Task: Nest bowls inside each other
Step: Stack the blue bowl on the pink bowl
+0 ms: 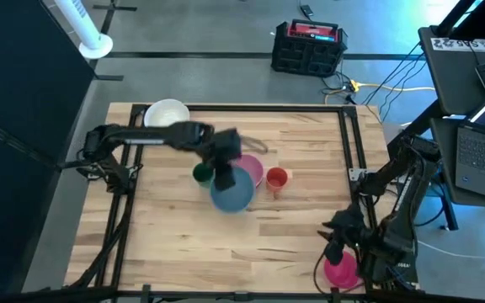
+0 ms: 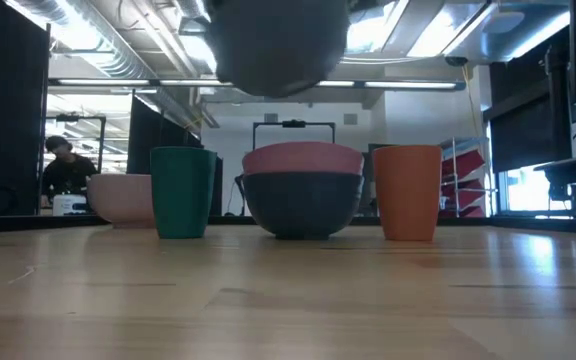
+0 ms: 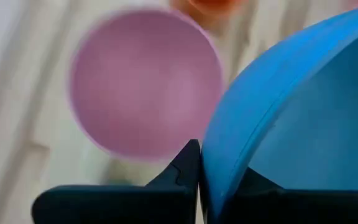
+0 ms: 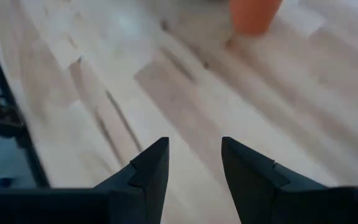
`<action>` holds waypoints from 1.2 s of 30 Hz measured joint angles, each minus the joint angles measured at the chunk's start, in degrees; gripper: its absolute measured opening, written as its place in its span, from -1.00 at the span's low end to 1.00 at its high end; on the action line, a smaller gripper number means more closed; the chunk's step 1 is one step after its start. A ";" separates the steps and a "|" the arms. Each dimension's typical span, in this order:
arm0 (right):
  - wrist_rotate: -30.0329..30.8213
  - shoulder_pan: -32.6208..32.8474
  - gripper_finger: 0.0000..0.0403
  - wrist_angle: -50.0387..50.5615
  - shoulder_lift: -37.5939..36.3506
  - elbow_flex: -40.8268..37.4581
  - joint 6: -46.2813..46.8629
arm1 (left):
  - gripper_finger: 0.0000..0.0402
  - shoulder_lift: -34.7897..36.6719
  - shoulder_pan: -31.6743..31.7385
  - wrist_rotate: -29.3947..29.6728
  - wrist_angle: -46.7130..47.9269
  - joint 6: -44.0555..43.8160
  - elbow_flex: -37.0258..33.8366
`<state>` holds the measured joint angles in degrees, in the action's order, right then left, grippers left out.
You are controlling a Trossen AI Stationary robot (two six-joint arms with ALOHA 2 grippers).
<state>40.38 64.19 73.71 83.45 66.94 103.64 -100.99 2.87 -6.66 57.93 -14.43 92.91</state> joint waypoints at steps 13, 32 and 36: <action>-2.05 4.41 -0.33 -6.65 0.02 -5.68 5.56 | -1.00 -10.15 8.80 -0.82 -0.31 6.24 5.63; -4.00 4.86 -0.33 -7.37 0.02 -5.68 5.50 | -1.00 -14.05 14.64 -4.55 -1.91 9.62 5.51; -4.00 4.85 -0.33 -7.15 0.02 -5.68 5.51 | -1.00 -15.40 14.34 -4.93 -1.41 10.93 5.22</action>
<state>36.38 69.04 66.56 83.46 61.25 109.14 -116.38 17.21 -11.60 56.51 -3.50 98.13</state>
